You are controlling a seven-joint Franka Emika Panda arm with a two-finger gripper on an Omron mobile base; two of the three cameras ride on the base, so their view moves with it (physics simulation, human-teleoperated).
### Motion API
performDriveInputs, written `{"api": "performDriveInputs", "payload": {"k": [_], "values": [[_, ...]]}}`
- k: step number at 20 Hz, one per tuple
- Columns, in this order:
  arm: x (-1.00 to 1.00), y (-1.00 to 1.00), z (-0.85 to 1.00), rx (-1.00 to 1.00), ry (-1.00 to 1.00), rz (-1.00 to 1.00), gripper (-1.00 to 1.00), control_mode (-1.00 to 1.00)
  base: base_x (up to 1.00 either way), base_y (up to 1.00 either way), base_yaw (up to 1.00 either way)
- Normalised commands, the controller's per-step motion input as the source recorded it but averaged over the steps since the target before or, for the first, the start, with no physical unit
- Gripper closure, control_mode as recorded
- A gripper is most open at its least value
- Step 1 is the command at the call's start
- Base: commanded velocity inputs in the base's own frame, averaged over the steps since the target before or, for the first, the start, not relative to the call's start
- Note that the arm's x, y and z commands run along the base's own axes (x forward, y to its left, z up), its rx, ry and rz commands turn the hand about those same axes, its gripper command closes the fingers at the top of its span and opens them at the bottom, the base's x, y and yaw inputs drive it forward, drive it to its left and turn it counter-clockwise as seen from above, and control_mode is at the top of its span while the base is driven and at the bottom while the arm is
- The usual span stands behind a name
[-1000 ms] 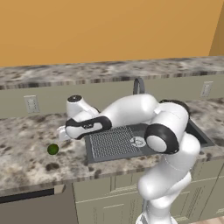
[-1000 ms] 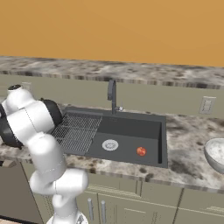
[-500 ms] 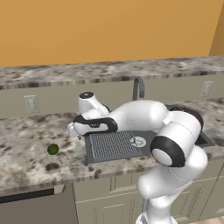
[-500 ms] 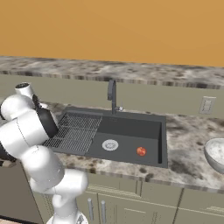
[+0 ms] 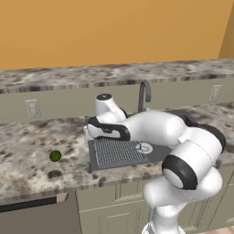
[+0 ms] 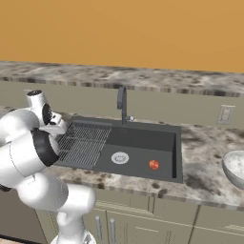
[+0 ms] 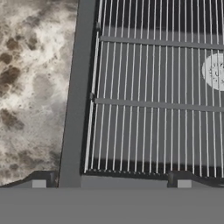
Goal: Remove the lime and peach from the sink. Then move the bowl and cup from the counter to the sink for washing.
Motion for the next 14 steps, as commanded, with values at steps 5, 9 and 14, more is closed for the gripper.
{"api": "performDriveInputs", "payload": {"k": [5,9,14], "values": [[-0.05,-0.52,0.06,0.0,0.0,-0.05,-1.0,-1.0,0.0,0.0,0.0],[-0.05,-0.53,0.03,0.0,0.0,-0.04,-1.0,-1.0,0.0,0.0,0.0],[-0.02,-0.51,0.0,0.0,0.0,-0.04,-1.0,-1.0,0.0,0.0,0.0]]}}
